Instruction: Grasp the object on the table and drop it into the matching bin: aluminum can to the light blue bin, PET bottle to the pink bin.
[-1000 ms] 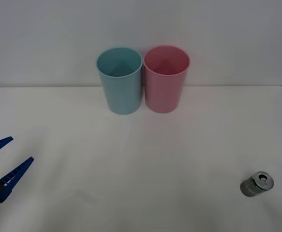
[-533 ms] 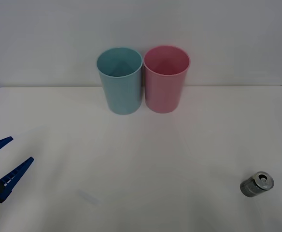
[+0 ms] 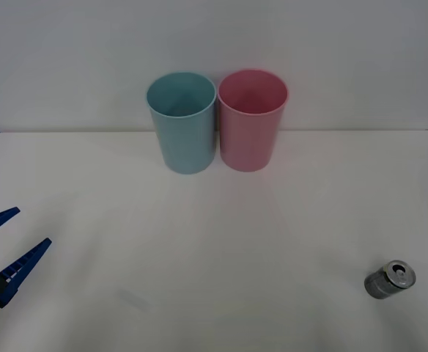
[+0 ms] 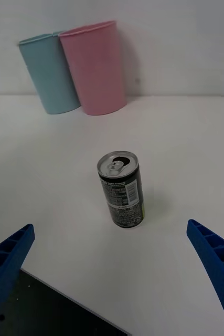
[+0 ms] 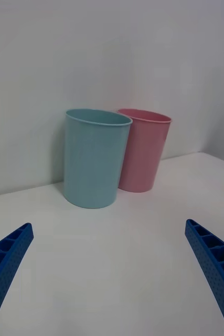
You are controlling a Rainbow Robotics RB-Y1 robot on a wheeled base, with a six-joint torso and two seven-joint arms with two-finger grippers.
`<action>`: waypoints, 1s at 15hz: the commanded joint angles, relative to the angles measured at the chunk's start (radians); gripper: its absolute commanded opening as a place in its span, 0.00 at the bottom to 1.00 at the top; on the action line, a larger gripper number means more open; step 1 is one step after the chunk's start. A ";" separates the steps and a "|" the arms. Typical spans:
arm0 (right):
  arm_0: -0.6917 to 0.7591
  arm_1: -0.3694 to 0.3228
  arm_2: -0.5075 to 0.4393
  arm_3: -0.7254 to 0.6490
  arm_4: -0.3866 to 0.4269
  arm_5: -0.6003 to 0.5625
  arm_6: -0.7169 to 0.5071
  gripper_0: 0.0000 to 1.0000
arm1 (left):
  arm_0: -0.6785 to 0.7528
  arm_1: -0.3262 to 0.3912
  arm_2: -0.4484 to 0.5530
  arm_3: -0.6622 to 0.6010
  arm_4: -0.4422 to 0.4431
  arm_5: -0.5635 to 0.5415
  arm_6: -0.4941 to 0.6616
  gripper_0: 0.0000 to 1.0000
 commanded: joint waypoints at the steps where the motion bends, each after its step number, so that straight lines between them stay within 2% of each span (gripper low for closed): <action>1: -0.012 0.002 0.035 0.051 -0.028 -0.001 0.046 1.00 | 0.000 0.000 0.000 0.000 0.000 0.000 0.000 1.00; 10: -0.109 0.032 0.102 0.169 -0.026 0.001 0.102 1.00 | 0.000 0.000 0.000 0.000 0.000 0.000 0.000 1.00; 15: -0.163 0.063 0.122 0.192 -0.008 0.061 0.137 1.00 | 0.000 0.000 0.000 0.000 0.000 0.000 0.000 1.00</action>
